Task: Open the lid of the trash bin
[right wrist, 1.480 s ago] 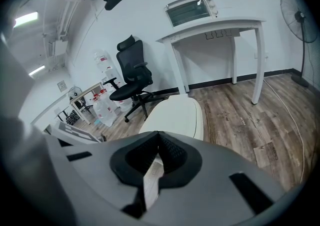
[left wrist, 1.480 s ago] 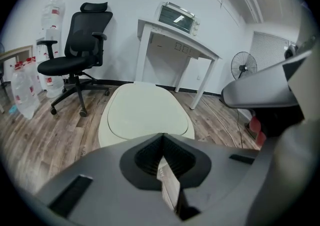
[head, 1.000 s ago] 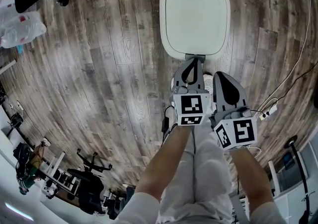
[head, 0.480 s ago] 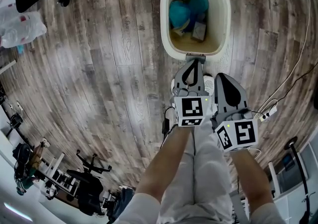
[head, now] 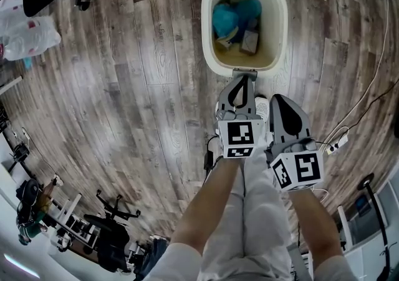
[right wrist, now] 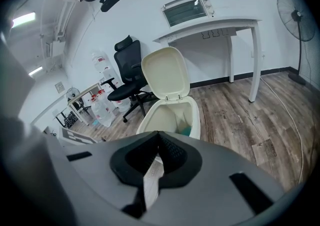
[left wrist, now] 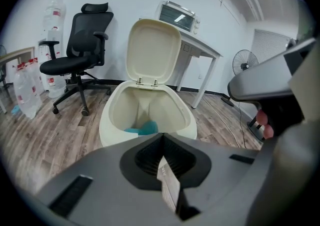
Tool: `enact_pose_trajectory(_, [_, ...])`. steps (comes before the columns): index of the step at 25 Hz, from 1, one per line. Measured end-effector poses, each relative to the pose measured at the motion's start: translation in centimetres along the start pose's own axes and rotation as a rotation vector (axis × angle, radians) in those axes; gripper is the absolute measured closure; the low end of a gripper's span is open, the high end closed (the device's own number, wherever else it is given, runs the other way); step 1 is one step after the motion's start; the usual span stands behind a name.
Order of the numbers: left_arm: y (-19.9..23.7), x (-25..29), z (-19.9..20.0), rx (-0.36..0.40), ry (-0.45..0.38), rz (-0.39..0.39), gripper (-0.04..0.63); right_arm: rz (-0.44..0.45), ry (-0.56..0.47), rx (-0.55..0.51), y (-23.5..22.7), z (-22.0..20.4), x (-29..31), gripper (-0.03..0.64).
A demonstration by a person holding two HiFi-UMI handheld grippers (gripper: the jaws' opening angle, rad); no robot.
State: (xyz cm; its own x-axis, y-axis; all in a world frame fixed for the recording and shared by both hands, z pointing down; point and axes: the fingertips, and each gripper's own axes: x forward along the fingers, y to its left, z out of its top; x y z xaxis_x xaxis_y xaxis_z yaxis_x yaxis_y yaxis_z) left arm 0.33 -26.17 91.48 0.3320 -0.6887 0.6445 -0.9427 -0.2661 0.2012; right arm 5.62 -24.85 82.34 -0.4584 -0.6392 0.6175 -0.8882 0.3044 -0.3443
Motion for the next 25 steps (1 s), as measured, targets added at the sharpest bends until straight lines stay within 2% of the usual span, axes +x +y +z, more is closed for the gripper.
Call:
enact_pose_trajectory(8, [0.1,-0.2,0.6,0.001,-0.015,-0.020,0.595,-0.009,-0.005,0.000,-0.5,0.6,-0.7,0.601])
enact_pose_trajectory(12, [0.3,-1.7,2.4,0.022,-0.071,-0.019,0.595,-0.016,-0.015,0.003,-0.6,1.4,-1.5,0.601])
enact_pose_trajectory(15, [0.2,-3.8,5.5,0.046,-0.138,-0.019,0.595,-0.025,-0.018,-0.004,-0.3,2.7,-2.7,0.601])
enact_pose_trajectory(18, [0.5,-7.0,10.0,0.039,-0.231,-0.015,0.595,-0.036,-0.029,-0.020,0.2,5.0,-4.4,0.601])
enact_pose_trajectory(25, [1.0,-16.3,21.4,0.016,-0.380,0.020,0.595,-0.047,-0.114,-0.066,2.8,13.6,-10.6,0.601])
